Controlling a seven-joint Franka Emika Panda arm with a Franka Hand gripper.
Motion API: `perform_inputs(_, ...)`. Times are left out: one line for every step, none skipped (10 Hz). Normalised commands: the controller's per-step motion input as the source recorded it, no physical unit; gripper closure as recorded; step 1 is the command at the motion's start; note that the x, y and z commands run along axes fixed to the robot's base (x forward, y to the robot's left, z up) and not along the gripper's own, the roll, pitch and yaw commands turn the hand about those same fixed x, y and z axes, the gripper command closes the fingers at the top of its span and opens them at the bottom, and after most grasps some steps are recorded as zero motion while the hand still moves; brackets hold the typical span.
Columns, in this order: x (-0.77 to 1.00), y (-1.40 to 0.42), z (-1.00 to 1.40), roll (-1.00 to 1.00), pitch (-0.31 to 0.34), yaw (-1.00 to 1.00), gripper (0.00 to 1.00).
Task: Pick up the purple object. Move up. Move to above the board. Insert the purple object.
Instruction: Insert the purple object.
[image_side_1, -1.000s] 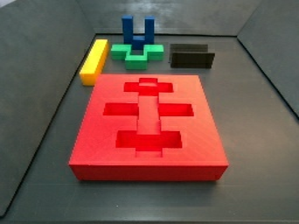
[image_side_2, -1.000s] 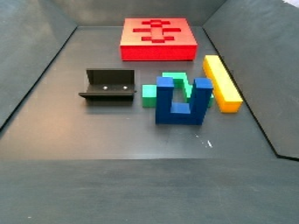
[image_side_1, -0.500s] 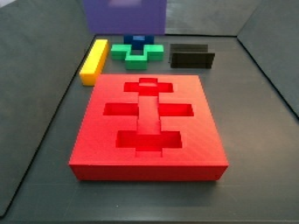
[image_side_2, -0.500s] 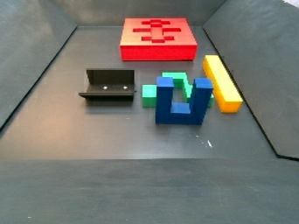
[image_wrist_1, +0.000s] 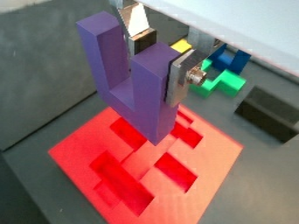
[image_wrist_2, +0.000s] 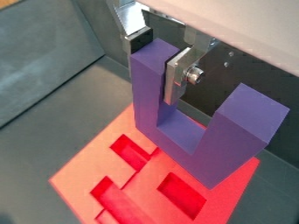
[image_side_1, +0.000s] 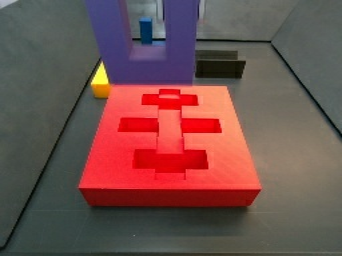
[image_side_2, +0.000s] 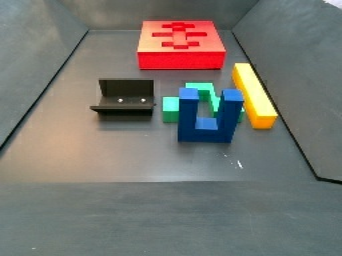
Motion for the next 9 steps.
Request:
perform_inputs(0.0, -0.21, -0.55, -0.21, -0.097, 0.0, 1.0)
perform_inputs(0.0, -0.23, -0.51, -0.2, -0.083, 0.0, 1.0)
perform_inputs(0.09, -0.5, -0.54, 0.05, -0.029, 0.03, 1.0)
perform_inputs(0.14, -0.62, -0.41, 0.21, -0.004, 0.07, 1.0)
perform_inputs(0.24, -0.59, -0.25, 0.28, 0.0, 0.1, 1.0)
perform_inputs(0.29, -0.54, -0.11, 0.38, 0.039, 0.03, 1.0)
perform_inputs(0.32, -0.52, -0.13, 0.41, 0.054, 0.04, 1.0)
perform_inputs(0.33, -0.47, -0.23, 0.32, 0.05, 0.09, 1.0)
perform_inputs(0.34, -0.24, -0.28, 0.18, 0.05, 0.18, 1.0)
